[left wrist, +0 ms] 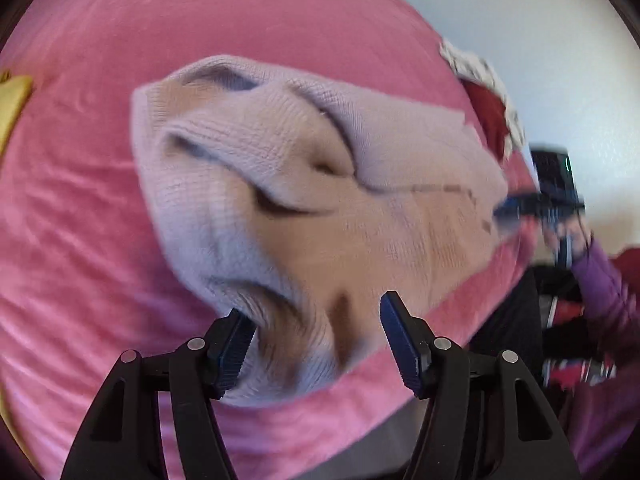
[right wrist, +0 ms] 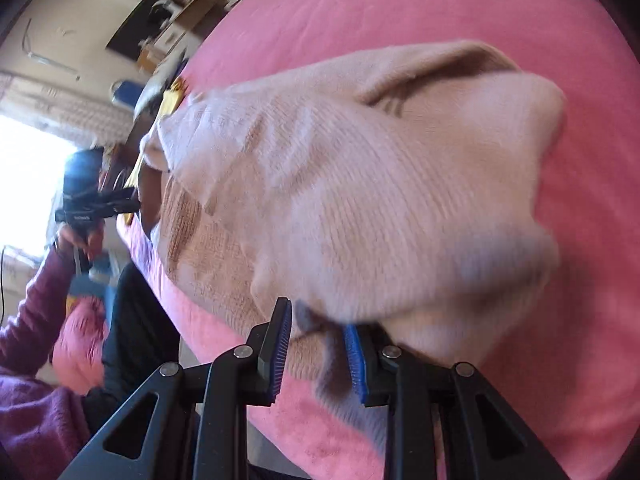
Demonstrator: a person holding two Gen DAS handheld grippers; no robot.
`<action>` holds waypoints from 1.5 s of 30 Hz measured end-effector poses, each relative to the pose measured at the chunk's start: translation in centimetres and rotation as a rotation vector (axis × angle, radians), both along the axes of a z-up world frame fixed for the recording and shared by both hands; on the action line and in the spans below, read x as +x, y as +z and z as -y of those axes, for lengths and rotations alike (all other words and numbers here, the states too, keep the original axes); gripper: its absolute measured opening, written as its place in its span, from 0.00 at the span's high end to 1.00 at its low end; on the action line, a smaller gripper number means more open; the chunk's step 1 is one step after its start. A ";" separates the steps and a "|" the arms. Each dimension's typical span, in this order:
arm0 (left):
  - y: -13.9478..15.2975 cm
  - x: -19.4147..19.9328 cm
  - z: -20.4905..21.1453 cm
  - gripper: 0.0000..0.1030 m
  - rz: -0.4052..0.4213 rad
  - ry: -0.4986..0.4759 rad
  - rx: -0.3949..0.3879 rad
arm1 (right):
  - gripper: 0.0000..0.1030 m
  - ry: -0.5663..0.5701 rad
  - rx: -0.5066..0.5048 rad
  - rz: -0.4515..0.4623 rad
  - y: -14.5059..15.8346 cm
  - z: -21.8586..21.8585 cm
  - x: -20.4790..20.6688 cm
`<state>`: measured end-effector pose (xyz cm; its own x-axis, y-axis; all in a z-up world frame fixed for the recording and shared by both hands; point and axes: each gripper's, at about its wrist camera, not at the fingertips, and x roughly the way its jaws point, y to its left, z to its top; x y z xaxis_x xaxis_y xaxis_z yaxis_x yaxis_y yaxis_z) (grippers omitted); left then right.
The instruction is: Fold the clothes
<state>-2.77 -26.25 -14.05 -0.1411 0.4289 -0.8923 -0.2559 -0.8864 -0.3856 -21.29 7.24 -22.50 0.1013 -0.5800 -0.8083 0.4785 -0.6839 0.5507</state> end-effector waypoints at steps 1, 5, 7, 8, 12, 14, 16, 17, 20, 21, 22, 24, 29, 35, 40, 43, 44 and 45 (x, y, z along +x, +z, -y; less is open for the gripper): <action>0.4 0.0 1.7 0.38 -0.013 0.022 -0.079 | 0.76 -0.015 -0.005 -0.018 0.2 -0.2 -0.6; 0.5 -0.8 9.1 0.38 -0.013 0.319 -0.138 | 0.76 -0.332 -0.091 -0.069 1.0 -4.0 -5.7; 1.3 -0.2 10.2 0.38 -0.067 0.386 -0.004 | 0.74 -0.567 -0.222 -0.037 0.4 -7.1 -7.9; 2.0 0.3 9.9 0.38 -0.102 0.380 0.092 | 0.73 -0.653 -0.272 -0.009 0.0 -8.3 -8.4; 3.1 0.7 3.2 0.38 -0.162 0.131 0.212 | 0.69 -0.741 -0.360 0.032 -0.3 -9.8 -7.4; 2.0 -0.1 -1.3 0.36 -0.123 -0.031 0.174 | 0.69 -0.609 -0.344 -0.020 0.8 -8.1 -5.9; -0.1 -1.1 -4.8 0.36 -0.055 -0.175 0.067 | 0.69 -0.435 -0.305 -0.037 1.6 -6.2 -4.5; -0.9 -1.7 -6.1 0.36 -0.027 -0.217 0.018 | 0.69 -0.350 -0.276 -0.035 1.6 -4.7 -4.0; -2.5 -4.6 -7.0 0.36 0.059 -0.253 -0.032 | 0.69 -0.182 -0.156 -0.044 1.2 -1.3 -3.6; -2.5 -5.6 -6.8 0.36 0.079 -0.249 -0.015 | 0.69 -0.149 -0.120 -0.045 0.9 -0.5 -3.5; -2.1 -6.8 -6.5 0.36 0.096 -0.239 0.005 | 0.69 -0.125 -0.090 -0.042 0.6 0.3 -4.0; -1.1 -9.0 -5.5 0.36 0.102 -0.217 0.050 | 0.69 -0.155 -0.102 -0.026 0.4 0.0 -5.8; 1.0 -13.8 -1.5 0.36 0.110 -0.093 0.154 | 0.71 -0.372 -0.230 0.039 -0.7 -3.0 -10.7; 2.3 -19.0 6.3 0.36 -0.088 0.344 0.140 | 0.68 -0.633 -0.283 0.022 -1.3 -8.2 -12.4; 3.6 -16.4 11.9 0.32 -0.228 0.593 0.281 | 0.65 -0.793 -0.355 0.002 -0.3 -15.2 -9.7; 4.3 -12.6 11.6 0.22 -0.312 0.564 0.303 | 0.64 -0.774 -0.363 -0.054 0.9 -17.2 -6.3; 4.1 -11.6 10.1 0.22 -0.321 0.539 0.298 | 0.64 -0.749 -0.341 -0.075 1.5 -18.1 -4.8; 3.9 -10.7 9.0 0.22 -0.324 0.513 0.294 | 0.64 -0.721 -0.315 -0.094 2.1 -19.1 -3.3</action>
